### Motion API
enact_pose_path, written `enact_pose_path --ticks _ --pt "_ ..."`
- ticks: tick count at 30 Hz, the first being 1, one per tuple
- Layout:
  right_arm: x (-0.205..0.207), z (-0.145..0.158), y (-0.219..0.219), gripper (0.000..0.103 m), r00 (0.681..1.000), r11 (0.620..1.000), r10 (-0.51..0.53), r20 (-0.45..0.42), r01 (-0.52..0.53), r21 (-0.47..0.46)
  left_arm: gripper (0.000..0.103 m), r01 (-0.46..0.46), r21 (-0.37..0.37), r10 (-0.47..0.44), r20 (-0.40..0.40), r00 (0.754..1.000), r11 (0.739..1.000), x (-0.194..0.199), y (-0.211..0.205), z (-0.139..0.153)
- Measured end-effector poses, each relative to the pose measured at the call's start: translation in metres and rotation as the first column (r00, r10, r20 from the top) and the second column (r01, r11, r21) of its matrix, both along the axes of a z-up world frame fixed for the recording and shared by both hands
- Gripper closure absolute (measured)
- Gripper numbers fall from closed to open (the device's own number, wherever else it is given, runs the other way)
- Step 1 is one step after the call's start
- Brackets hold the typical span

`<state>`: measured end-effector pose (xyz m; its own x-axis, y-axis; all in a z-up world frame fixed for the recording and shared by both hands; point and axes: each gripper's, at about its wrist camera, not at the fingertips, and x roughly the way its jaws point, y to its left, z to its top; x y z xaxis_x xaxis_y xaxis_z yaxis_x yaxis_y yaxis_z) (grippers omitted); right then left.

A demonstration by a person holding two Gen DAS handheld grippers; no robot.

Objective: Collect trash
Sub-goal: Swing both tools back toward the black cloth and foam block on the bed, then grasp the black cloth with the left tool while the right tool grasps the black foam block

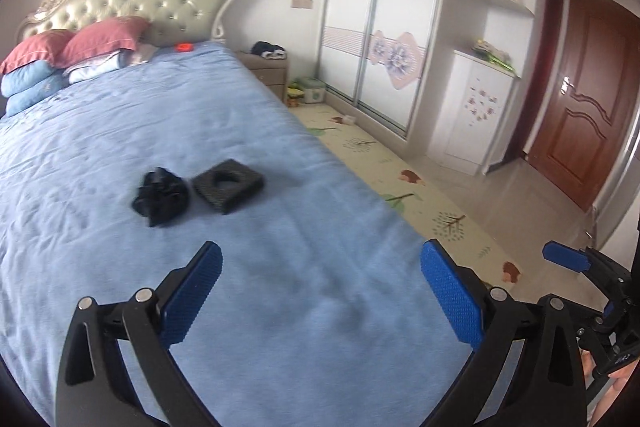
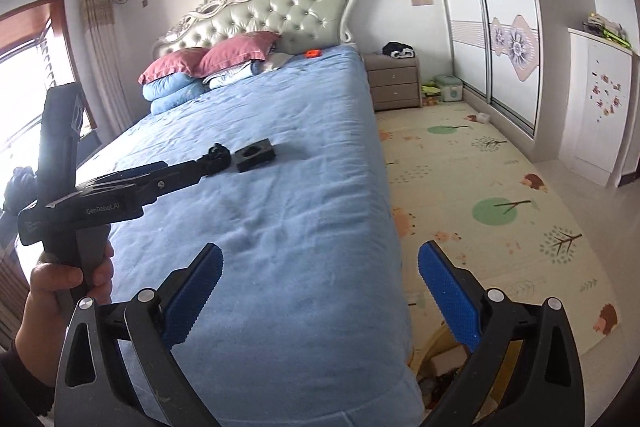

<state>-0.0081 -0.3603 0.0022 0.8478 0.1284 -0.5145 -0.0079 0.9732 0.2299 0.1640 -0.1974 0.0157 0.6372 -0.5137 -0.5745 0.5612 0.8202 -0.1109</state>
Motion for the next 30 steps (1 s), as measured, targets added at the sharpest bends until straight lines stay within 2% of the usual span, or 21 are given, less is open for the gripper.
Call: enact_pose_path --ticks 8,14,26,30 --pt "0.051 0.011 0.046 0.008 0.995 0.995 0.103 0.007 -0.103 -0.010 0.004 -0.125 0.003 0.125 -0.006 0.992 0.992 0.037 0.056 -0.004" --pt "0.095 0.011 0.067 0.008 0.989 0.989 0.146 -0.005 -0.146 -0.013 0.004 -0.198 0.035 0.199 -0.046 0.979 0.980 0.076 0.084 -0.020" --pt "0.161 0.005 0.067 0.008 0.984 0.985 0.172 -0.040 -0.173 -0.013 0.004 -0.208 0.073 0.217 -0.153 0.964 0.975 0.153 0.074 -0.047" --pt "0.180 -0.001 0.067 0.008 0.982 0.984 0.177 -0.063 -0.178 -0.016 0.004 -0.219 0.118 0.236 -0.161 0.958 0.969 0.178 0.063 -0.053"
